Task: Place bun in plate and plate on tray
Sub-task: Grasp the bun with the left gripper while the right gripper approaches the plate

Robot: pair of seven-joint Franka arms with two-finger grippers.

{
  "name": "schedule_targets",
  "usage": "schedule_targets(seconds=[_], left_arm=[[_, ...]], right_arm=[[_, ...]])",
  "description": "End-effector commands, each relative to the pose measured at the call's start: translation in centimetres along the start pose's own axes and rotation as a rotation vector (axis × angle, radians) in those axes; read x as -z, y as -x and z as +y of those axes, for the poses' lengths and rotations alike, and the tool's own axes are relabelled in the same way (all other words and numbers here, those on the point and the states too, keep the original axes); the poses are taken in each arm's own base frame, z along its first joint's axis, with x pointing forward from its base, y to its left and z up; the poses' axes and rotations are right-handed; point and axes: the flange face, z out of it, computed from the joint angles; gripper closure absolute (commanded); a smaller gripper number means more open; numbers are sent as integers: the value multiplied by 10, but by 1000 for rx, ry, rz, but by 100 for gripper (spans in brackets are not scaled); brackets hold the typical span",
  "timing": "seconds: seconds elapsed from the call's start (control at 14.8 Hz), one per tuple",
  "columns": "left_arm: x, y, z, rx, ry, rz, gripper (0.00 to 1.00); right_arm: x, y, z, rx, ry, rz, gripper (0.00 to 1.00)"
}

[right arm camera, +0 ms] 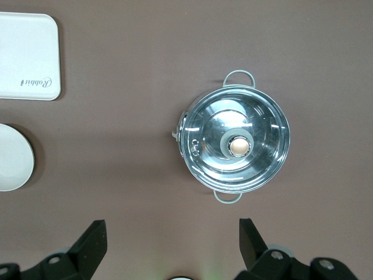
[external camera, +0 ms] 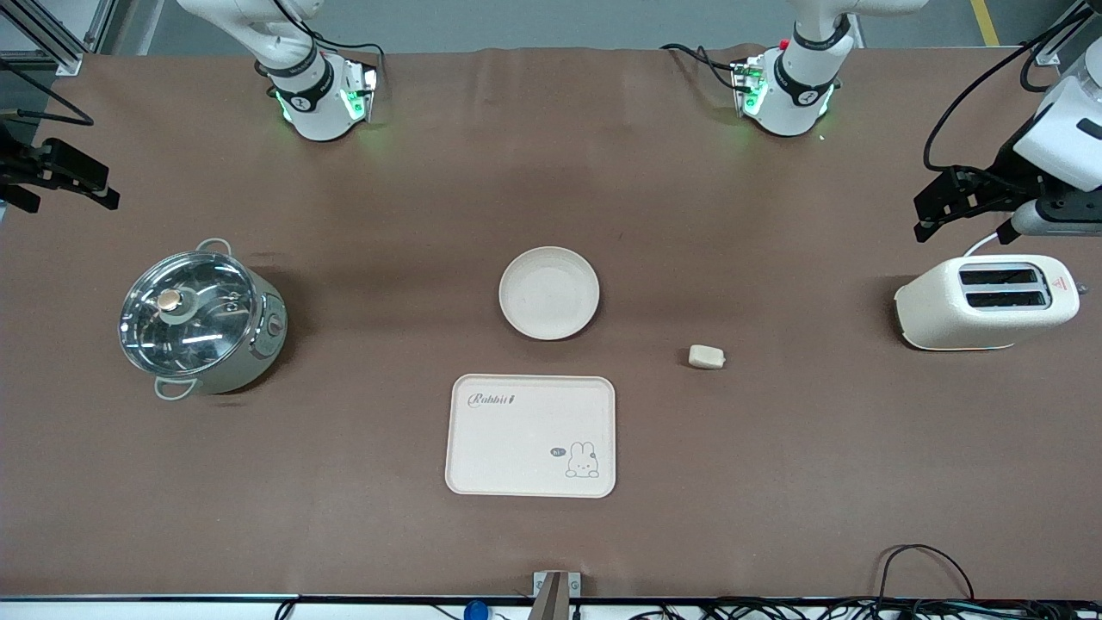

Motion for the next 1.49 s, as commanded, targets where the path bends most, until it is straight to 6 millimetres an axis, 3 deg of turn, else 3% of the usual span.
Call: schedule_targets(seconds=[0.0,0.14,0.27,0.41,0.54,0.68,0.81,0.95,1.15,1.42], left_arm=[[1,-1,-4,-20,-5,-15,0],[5,-2,-3,-3,3,-8,0],[-11,-2,8,-20,18,-40,0],[-79,-19,33,-22,89,-130,0],[-153,-42,61,28,133,-157,0],[-227,-56,85,49,134,-151,0],[-291,-53,103,70,141,-117,0],[-348,-38,123,92,155,-72,0],[-398,-8,154,103,164,-43,0],[-440,23,156,120,166,16,0]], right_arm=[[0,3,-2,-5,9,2,0],[0,4,-2,-5,9,2,0],[-1,3,-1,-8,9,1,0],[-2,3,-8,0,-1,-2,0],[-4,2,-35,41,-2,-9,0],[-26,-2,-67,60,-25,-51,0],[-51,-7,-87,-17,-81,-75,0],[-84,-10,-118,-67,-78,-78,0],[-122,-13,-152,-109,-127,-49,0],[-180,-6,-192,-149,-154,-36,0]])
